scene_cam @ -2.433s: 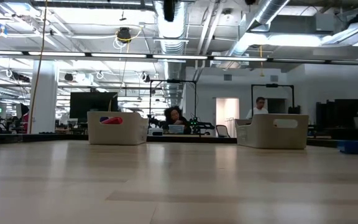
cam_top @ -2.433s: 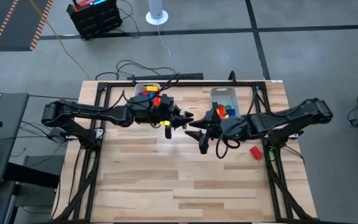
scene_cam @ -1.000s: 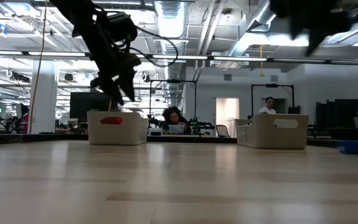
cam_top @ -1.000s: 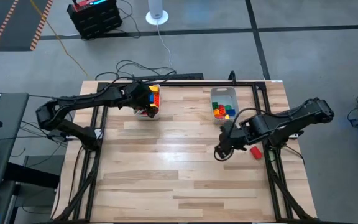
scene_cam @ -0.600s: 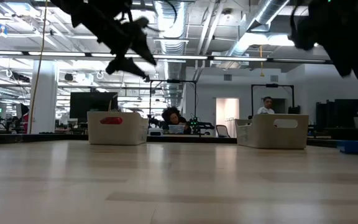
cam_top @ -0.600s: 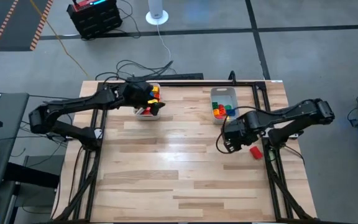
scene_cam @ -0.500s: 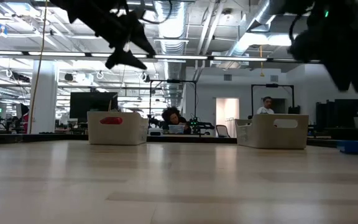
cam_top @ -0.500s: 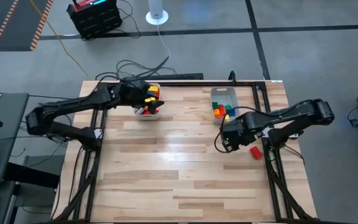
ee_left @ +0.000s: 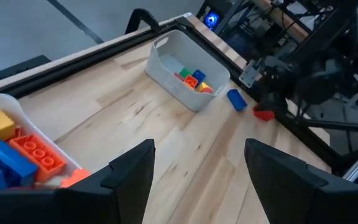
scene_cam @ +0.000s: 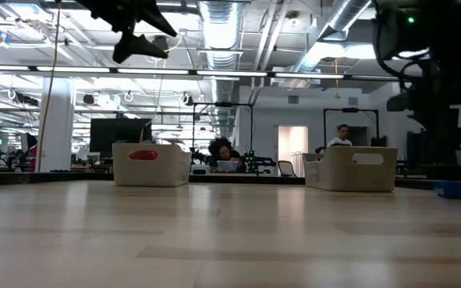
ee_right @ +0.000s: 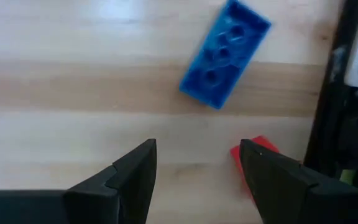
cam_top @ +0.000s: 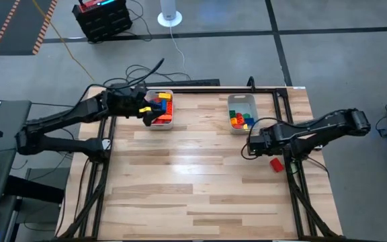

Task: Sort blocks by size
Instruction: Put the blue rectangle game piece into the white bin

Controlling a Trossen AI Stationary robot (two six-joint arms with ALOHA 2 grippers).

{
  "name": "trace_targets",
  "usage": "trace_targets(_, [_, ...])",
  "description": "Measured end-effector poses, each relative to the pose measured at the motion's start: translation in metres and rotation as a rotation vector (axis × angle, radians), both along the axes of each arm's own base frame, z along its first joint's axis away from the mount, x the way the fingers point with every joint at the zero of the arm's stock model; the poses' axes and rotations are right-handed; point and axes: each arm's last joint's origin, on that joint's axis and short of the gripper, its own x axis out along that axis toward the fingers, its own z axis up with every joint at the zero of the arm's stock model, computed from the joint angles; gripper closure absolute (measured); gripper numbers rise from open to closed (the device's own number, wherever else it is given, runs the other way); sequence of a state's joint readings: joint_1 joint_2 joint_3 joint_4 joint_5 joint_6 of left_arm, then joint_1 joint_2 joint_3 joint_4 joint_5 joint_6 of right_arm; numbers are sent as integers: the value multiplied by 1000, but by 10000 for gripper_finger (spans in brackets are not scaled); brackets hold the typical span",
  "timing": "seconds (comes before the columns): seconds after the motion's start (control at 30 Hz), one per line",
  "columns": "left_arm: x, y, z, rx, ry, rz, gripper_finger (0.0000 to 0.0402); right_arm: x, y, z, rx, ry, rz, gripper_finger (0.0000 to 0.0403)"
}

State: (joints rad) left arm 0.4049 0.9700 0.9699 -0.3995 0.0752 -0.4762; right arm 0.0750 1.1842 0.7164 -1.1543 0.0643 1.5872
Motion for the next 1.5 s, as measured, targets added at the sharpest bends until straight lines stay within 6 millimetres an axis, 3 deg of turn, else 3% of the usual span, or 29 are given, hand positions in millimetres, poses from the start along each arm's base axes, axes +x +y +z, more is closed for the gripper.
trace_targets(0.3, [-5,-3,-3,29,65,-32,157,-12,-8,-19,-24,-53,-209,143])
trace_targets(0.57, [-6,-3,-5,40,86,-52,157,-11,-19,-19,-127,-81,-340,143])
trace_targets(1.17, [-6,-3,-5,73,103,-69,157,-6,-36,-37,-104,-17,-312,147])
trace_targets(1.3, [-6,-3,-6,75,105,-70,157,-9,-35,-49,-43,-42,-323,162])
trace_targets(1.5, [-6,-3,-5,75,104,-70,157,-8,-31,-49,-53,-46,-291,212])
